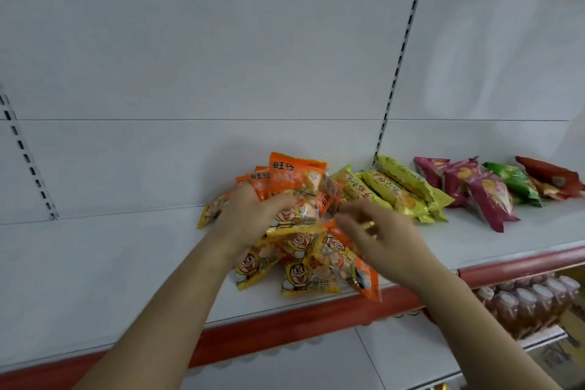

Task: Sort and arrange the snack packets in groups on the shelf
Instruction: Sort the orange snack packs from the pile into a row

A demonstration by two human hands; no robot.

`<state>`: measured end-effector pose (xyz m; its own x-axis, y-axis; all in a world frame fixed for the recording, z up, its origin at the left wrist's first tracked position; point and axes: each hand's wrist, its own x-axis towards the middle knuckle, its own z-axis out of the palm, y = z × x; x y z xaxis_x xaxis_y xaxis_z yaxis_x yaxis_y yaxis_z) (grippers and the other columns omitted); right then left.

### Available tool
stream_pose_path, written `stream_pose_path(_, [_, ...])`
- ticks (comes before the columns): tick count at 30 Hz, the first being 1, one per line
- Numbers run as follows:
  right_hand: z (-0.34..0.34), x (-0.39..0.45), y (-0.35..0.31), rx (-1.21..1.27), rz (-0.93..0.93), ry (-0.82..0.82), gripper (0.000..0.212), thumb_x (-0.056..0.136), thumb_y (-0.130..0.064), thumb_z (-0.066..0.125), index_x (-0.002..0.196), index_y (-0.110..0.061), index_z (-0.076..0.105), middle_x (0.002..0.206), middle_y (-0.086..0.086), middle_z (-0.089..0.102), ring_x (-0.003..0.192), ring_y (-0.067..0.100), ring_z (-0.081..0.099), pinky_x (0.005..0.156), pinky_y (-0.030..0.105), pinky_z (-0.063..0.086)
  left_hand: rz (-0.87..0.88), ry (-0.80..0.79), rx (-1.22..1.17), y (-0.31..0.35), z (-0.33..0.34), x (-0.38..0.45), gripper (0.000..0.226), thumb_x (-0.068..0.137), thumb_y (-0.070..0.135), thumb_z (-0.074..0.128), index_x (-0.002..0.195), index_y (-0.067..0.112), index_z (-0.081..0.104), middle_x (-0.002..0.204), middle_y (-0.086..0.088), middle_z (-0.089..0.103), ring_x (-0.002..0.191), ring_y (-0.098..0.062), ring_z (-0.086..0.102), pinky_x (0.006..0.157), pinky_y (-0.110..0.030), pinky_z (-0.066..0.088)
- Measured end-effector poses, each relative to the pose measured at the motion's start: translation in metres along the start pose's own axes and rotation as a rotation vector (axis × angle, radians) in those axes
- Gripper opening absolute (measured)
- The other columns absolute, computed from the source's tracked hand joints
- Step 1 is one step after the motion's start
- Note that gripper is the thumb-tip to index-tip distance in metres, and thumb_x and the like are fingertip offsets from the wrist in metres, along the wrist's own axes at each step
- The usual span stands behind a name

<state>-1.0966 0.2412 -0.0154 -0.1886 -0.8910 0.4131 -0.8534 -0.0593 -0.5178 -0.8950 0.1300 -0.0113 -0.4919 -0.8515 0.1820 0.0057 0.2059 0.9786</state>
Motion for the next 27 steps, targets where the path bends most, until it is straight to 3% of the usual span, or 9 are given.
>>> stream_pose_path(2, [0.004,-0.013,0.011,-0.232,-0.054,-0.241,0.071,0.078,-0.079,0.052,0.133,-0.035,0.058,0.126,-0.021,0.058,0.115,0.003,0.054,0.095,0.027,0.048,-0.027,0.031,-0.017,-0.004,-0.003,-0.001,0.025,0.084,0.031,0.077,0.106,0.021,0.075,0.105,-0.003,0.079,0.1,-0.024,0.076,0.098,-0.056,0.056])
stream_pose_path(4, [0.012,-0.02,0.02,-0.393,-0.124,-0.278,0.077,0.073,-0.08,0.042,0.132,-0.033,0.061,0.128,-0.016,0.057,0.117,0.011,0.053,0.093,0.029,0.048,-0.032,0.078,-0.004,-0.008,-0.002,-0.003,0.017,0.09,0.023,0.076,0.107,0.021,0.075,0.103,-0.001,0.08,0.097,-0.019,0.076,0.094,-0.048,0.058])
stream_pose_path(6, [0.016,-0.019,0.027,-0.328,-0.16,-0.201,0.056,0.079,-0.064,0.041,0.107,-0.029,0.074,0.107,-0.011,0.064,0.101,0.015,0.06,0.081,0.035,0.053,-0.031,0.121,0.024,-0.012,0.003,-0.004,0.013,0.091,0.02,0.075,0.104,0.022,0.075,0.099,0.002,0.08,0.091,-0.013,0.077,0.085,-0.038,0.057])
stream_pose_path(8, [0.01,-0.018,0.028,-0.228,-0.196,-0.083,0.039,0.085,-0.05,0.044,0.075,-0.021,0.068,0.078,-0.009,0.059,0.075,0.011,0.057,0.062,0.038,0.049,-0.045,0.175,0.035,-0.016,0.006,-0.007,0.013,0.09,0.019,0.075,0.102,0.024,0.074,0.098,0.003,0.08,0.09,-0.012,0.076,0.081,-0.035,0.055])
stream_pose_path(11, [-0.008,-0.014,0.021,-0.05,-0.244,0.126,0.026,0.094,-0.03,0.064,0.069,-0.024,0.061,0.064,-0.013,0.052,0.062,0.009,0.052,0.053,0.027,0.039,-0.072,0.252,0.038,-0.018,0.004,-0.01,0.018,0.09,0.018,0.075,0.106,0.025,0.073,0.101,0.005,0.079,0.097,-0.015,0.074,0.086,-0.036,0.055])
stream_pose_path(14, [-0.014,-0.009,0.005,0.194,-0.371,0.308,0.014,0.089,-0.004,0.071,0.091,-0.016,0.078,0.094,-0.012,0.071,0.091,0.005,0.066,0.076,0.015,0.048,-0.11,0.198,0.047,-0.016,0.0,-0.018,0.016,0.092,0.015,0.073,0.106,0.021,0.075,0.1,0.005,0.08,0.093,-0.008,0.074,0.079,-0.029,0.05])
stream_pose_path(17, [0.008,-0.001,-0.008,0.143,-0.574,0.248,0.02,0.082,-0.006,0.065,0.083,-0.02,0.08,0.125,-0.002,0.065,0.13,0.021,0.05,0.105,0.025,0.039,-0.148,0.075,-0.014,-0.011,0.0,-0.027,0.017,0.101,0.019,0.062,0.112,0.016,0.075,0.105,-0.006,0.079,0.097,-0.018,0.075,0.083,-0.037,0.056])
stream_pose_path(22, [0.027,0.003,-0.004,0.25,-0.536,0.103,0.029,0.081,0.002,0.065,0.08,-0.024,0.077,0.135,-0.009,0.06,0.138,0.012,0.043,0.109,0.026,0.038,-0.24,-0.034,-0.348,-0.002,-0.003,-0.039,0.041,0.104,0.03,0.05,0.116,-0.003,0.071,0.114,-0.027,0.072,0.088,-0.035,0.072,0.071,-0.04,0.063])
stream_pose_path(27, [0.03,0.004,-0.01,0.286,-0.569,0.041,0.035,0.084,0.014,0.06,0.085,-0.018,0.075,0.14,-0.008,0.059,0.144,0.016,0.039,0.113,0.036,0.039,-0.146,-0.071,-0.206,0.0,0.0,-0.04,0.038,0.085,0.032,0.073,0.122,0.023,0.066,0.114,-0.007,0.078,0.105,-0.028,0.075,0.082,-0.042,0.06])
